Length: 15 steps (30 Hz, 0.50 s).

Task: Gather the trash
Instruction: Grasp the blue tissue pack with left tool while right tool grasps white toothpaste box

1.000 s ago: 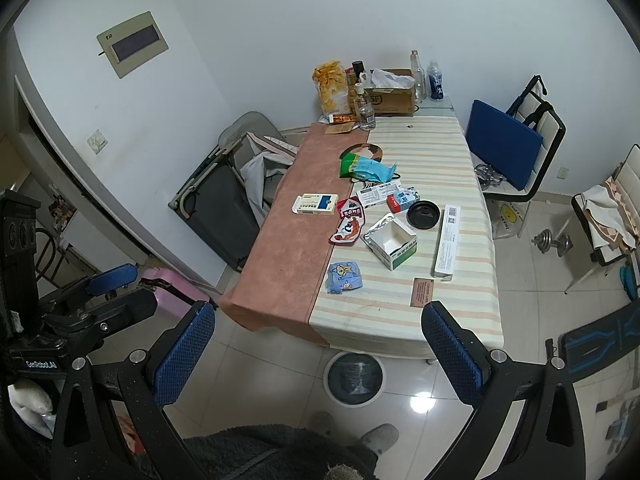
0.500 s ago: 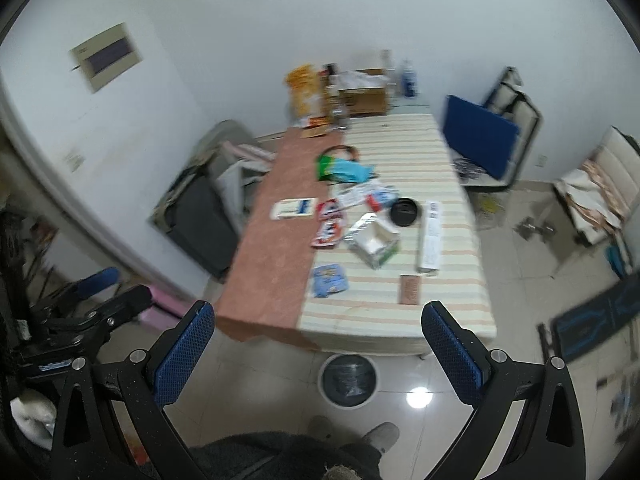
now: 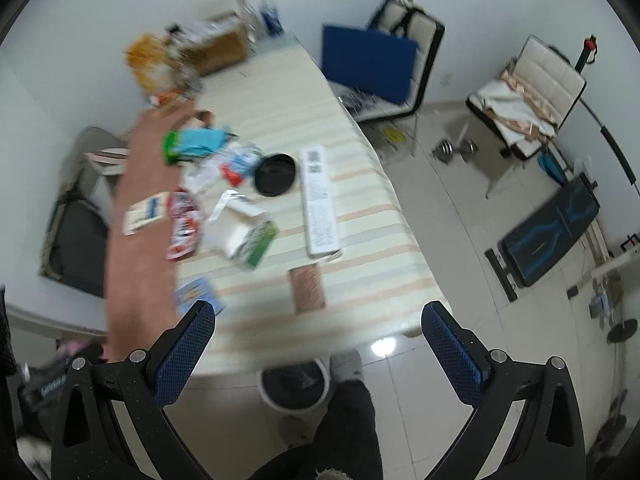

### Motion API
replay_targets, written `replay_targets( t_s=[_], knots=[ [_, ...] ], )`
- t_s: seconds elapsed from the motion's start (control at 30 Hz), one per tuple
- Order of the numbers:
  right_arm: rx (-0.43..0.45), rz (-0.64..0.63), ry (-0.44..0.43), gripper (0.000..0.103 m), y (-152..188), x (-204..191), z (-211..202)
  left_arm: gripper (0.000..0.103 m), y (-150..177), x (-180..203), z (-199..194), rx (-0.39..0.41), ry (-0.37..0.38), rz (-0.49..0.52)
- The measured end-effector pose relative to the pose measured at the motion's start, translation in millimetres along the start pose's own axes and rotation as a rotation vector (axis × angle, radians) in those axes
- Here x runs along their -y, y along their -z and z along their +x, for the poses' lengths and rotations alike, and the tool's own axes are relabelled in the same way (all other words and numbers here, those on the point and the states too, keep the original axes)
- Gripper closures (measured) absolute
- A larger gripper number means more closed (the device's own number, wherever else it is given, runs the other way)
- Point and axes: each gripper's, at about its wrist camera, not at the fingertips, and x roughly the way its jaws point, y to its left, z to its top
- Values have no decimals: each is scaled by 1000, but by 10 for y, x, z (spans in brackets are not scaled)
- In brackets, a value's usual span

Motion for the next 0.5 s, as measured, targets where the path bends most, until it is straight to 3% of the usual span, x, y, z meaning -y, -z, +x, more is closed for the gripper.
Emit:
replay_targets(
  t_s=[0.03, 0.07, 0.23, 0.37, 0.47, 0.5],
  knots=[
    [-26, 2, 7, 0, -106, 31, 230, 0, -77, 9, 217, -46, 12, -41],
    [-62, 0, 17, 0, -228, 69, 501, 0, 85, 30, 299, -82, 8, -81],
    [-221, -39, 51, 0, -760, 147, 1770, 0, -135, 178, 1092, -217, 47, -267],
    [-305, -55, 64, 2, -1064, 132, 2504, 4, -234, 260, 1473, -267, 61, -380],
    [-345, -59, 44, 4, -1180, 48, 2861, 9, -225, 331, 1553, -276, 25, -389],
    [-355, -65, 39, 6, -1210, 15, 2958, 16, -207, 358, 1546, -276, 6, -379]
  ],
)
